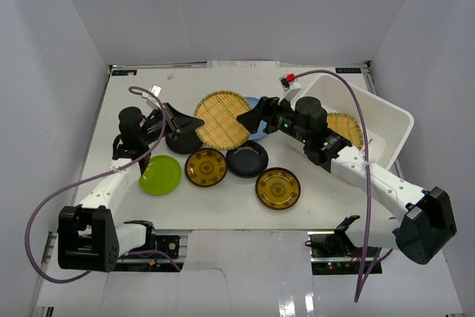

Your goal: Place the plates into the plastic bin on the countertop

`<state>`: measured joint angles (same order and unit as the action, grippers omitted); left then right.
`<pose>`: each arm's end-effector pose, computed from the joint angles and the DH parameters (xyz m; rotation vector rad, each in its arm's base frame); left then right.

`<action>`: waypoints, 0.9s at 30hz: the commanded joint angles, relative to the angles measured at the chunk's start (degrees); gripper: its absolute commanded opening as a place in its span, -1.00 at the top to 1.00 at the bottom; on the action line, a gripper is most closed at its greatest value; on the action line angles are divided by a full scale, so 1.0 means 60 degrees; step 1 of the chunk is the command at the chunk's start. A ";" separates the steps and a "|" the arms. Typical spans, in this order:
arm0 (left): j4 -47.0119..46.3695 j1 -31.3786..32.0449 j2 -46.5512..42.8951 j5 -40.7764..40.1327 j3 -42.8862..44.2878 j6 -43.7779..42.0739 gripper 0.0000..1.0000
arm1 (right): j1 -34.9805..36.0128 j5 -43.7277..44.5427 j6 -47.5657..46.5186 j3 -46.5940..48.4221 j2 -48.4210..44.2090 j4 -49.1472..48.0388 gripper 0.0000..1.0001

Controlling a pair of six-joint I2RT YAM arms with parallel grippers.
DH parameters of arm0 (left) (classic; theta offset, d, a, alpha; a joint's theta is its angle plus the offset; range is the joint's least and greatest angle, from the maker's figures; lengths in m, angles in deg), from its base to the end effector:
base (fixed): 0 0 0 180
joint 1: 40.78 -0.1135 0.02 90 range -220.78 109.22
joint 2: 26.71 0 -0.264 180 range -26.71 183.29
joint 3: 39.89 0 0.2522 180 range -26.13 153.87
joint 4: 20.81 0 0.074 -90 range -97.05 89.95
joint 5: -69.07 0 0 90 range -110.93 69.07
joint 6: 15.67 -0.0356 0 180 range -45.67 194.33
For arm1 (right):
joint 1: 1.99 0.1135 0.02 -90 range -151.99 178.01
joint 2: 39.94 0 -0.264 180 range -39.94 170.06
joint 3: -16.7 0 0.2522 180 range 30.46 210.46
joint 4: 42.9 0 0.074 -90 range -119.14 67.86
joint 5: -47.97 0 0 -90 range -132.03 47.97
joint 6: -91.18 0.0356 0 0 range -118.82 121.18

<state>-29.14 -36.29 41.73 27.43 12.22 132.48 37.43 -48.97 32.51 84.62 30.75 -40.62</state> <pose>0.2588 -0.0470 0.2745 -0.1837 1.9050 -1.4895 0.2240 0.1897 0.3408 -0.2219 1.7510 1.0212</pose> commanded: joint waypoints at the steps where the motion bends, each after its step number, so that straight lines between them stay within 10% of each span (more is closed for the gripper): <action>1: 0.0048 -0.0002 -0.1065 0.0626 -0.0150 -0.0331 1.00 | 0.0037 0.0614 0.0197 -0.0191 -0.0371 0.0039 -0.89; 4: -0.0010 0.0028 -0.1344 0.1022 -0.0210 -0.0419 1.00 | 0.0037 0.0834 0.0315 -0.0587 -0.0576 -0.0004 -1.00; 8: -0.0346 0.0028 -0.1432 0.1373 -0.0575 -0.0288 1.00 | 0.0051 0.0791 0.0388 -0.0851 -0.0869 -0.0048 -0.58; 10: -0.0538 0.0028 -0.1432 0.1577 -0.0693 -0.0185 1.00 | 0.0037 0.0615 0.0417 -0.0866 -0.1001 -0.0063 0.34; 14: -0.0481 0.0057 -0.1519 0.1872 -0.0927 -0.0228 0.47 | 0.0022 0.0410 0.0637 -0.0778 -0.1177 -0.0093 0.82; 20: 0.0120 0.0057 -0.1929 0.2252 -0.1278 -0.0974 -0.79 | -0.0488 0.0935 0.0681 -0.0456 -0.1630 0.0346 0.85; 27: 0.2698 0.0086 -0.2867 0.1287 -0.1162 -0.3024 -0.96 | -0.3763 0.0659 0.1018 0.0129 -0.2568 0.1544 0.85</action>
<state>-19.93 -36.07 27.28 37.42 5.05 121.57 22.96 -46.29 37.23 80.29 18.06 -31.57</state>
